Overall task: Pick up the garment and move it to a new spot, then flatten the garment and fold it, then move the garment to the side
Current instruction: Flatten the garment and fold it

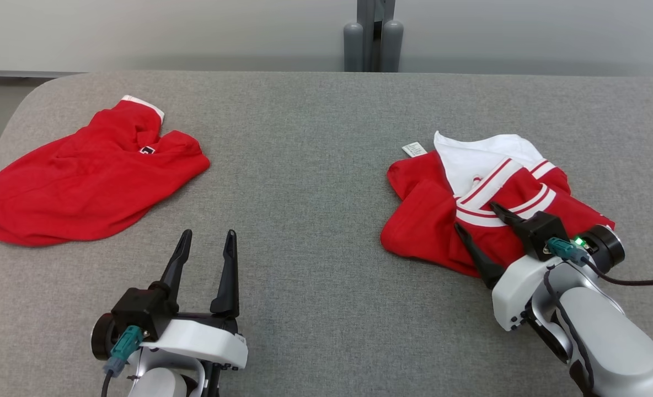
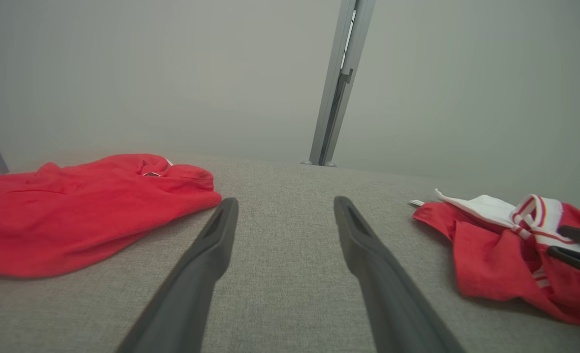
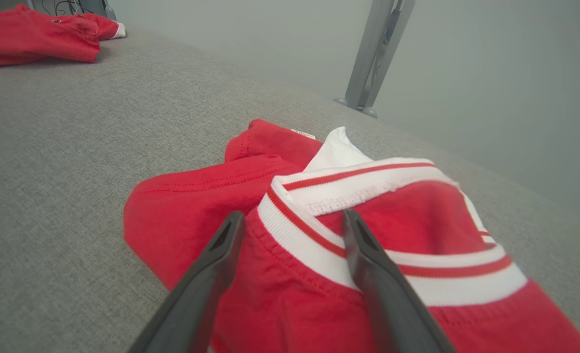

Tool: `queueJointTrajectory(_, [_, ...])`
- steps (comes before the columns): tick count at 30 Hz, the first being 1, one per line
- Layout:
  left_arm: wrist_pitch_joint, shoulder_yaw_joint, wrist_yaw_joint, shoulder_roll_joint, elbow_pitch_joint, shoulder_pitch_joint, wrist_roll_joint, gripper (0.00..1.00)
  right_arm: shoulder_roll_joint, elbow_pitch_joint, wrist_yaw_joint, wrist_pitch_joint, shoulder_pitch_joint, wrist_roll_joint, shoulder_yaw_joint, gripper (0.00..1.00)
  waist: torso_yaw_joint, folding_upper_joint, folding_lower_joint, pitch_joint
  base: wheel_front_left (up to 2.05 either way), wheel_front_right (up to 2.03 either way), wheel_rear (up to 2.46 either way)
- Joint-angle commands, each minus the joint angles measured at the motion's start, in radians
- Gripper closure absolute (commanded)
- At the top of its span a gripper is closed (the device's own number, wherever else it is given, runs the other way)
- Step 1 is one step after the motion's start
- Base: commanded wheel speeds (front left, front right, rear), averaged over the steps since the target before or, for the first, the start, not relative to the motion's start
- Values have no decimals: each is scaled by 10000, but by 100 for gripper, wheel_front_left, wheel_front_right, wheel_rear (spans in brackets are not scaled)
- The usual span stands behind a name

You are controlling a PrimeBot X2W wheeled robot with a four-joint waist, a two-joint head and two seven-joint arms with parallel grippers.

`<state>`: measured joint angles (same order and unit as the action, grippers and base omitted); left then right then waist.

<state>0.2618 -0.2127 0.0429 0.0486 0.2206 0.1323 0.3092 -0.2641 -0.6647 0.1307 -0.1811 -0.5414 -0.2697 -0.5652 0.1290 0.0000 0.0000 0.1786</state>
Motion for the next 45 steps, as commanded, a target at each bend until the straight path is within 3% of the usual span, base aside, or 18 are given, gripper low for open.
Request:
queueJointTrajectory(1, [33,2,33,34,0,156,33,0,-107,-73,2,43,-115,-50,-26,0,43,0,0,32,0,0,0])
queueJointTrajectory(2, [33,-24,49,33,3,172,60,0,-118,-222,2,80,-175,-88,-89,0,63,0,0,40,0,0,0])
queueJointTrajectory(3, [31,-34,75,32,12,184,85,0,-115,-347,2,154,-210,-160,-135,15,74,0,0,46,0,0,0])
queueJointTrajectory(4, [31,-47,87,32,13,198,96,0,-119,-460,2,158,-262,-187,-175,84,84,0,0,55,0,0,0])
queueJointTrajectory(5, [31,-47,103,35,17,212,100,0,-126,-538,2,139,-301,-226,-234,100,90,0,0,62,0,0,0])
queueJointTrajectory(16, [31,-57,126,34,92,157,122,0,160,-262,2,-721,-953,-736,-822,100,-97,0,0,-189,0,0,0])
queueJointTrajectory(24, [31,-99,138,34,158,-28,153,0,639,1215,2,-866,-2267,-1577,-1933,100,-133,0,0,-688,0,0,0])
queueJointTrajectory(29, [33,-4,198,33,111,-255,199,0,1023,2673,2,-866,-3258,-2548,-1970,100,-159,0,0,-936,0,0,0])
queueJointTrajectory(36, [32,95,250,35,2,-409,269,0,1106,3901,1,-862,-3571,-3686,-123,100,-337,0,0,-1051,0,0,0])
queueJointTrajectory(41, [32,114,272,33,-78,-381,276,0,750,3306,2,-843,-2750,-4192,1301,100,-467,0,0,-971,0,0,0])
queueJointTrajectory(45, [32,156,217,30,-100,-271,221,0,271,2065,5,-843,-1771,-4619,2617,100,-621,0,0,-754,0,0,0])
